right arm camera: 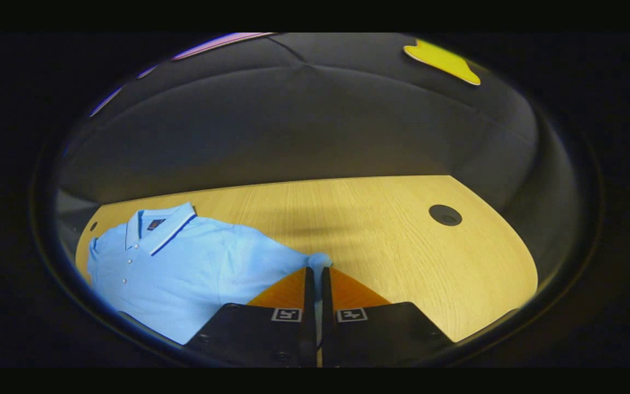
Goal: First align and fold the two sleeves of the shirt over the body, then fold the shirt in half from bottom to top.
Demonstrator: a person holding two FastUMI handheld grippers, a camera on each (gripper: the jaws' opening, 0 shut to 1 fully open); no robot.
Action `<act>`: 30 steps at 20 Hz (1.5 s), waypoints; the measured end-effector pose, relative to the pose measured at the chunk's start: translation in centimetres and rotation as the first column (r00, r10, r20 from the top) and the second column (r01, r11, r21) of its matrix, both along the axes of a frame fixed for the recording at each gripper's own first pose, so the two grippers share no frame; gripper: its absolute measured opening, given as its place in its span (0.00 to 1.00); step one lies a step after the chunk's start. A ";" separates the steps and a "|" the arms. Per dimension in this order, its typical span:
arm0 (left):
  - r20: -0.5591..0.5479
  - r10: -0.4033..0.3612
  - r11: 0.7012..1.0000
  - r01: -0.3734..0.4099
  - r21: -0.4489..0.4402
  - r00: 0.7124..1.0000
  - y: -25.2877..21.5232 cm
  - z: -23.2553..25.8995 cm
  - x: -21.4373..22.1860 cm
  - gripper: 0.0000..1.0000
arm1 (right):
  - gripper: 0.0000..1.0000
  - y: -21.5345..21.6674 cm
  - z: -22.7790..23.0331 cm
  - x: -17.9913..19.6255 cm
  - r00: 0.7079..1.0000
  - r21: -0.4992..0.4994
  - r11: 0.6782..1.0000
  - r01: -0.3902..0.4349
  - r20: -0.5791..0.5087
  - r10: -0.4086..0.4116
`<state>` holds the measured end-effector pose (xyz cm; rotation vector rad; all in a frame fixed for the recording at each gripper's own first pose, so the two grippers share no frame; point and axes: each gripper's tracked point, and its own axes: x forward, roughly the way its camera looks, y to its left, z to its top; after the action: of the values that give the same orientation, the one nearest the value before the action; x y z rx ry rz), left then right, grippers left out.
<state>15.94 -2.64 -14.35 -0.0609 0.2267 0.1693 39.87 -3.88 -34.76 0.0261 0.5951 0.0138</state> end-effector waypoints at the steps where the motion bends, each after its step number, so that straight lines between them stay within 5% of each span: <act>1: -0.004 0.000 1.000 0.000 -0.010 1.000 0.2 -0.7 -0.1 0.97 | 0.02 0.5 0.1 0.1 1.000 0.000 1.000 -0.021 0.007 0.021; 3: -0.015 0.003 1.000 -0.003 -0.030 1.000 0.6 -2.1 -0.1 0.96 | 0.14 1.0 0.2 0.1 0.999 -0.018 0.999 -0.033 0.029 0.034; 10: -0.022 0.032 0.998 -0.033 -0.053 0.999 3.4 -4.5 -0.6 0.97 | 0.03 6.0 5.2 -0.5 0.977 -0.111 0.986 -0.126 0.157 0.143; 14: -0.010 0.052 0.997 -0.052 -0.061 0.999 5.1 -4.1 -0.8 0.97 | 0.08 11.6 8.6 -0.7 0.950 -0.137 0.970 -0.201 0.214 0.228; 19: 0.011 0.073 0.995 -0.072 -0.076 0.997 6.8 -3.4 -0.8 0.97 | 0.02 17.8 6.6 -1.4 0.953 -0.144 0.959 -0.245 0.146 0.265; 23: 0.034 0.060 0.996 -0.058 -0.066 0.998 7.5 -2.3 0.3 0.97 | 0.79 19.8 5.6 -3.5 0.941 -0.190 0.937 -0.295 0.113 0.319; 26: 0.044 0.022 0.999 -0.020 -0.043 0.999 7.7 -1.7 3.0 0.96 | 0.98 18.3 7.0 -6.3 0.943 -0.149 0.950 -0.274 0.150 0.295; 30: 0.018 -0.024 1.000 0.024 -0.013 1.000 8.4 -1.8 8.8 0.96 | 0.98 13.6 8.3 -9.8 0.954 -0.111 0.969 -0.220 0.183 0.237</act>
<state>24.71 5.75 -16.12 -0.0727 0.2104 0.1436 30.06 9.73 -26.48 -0.1300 0.3988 0.2130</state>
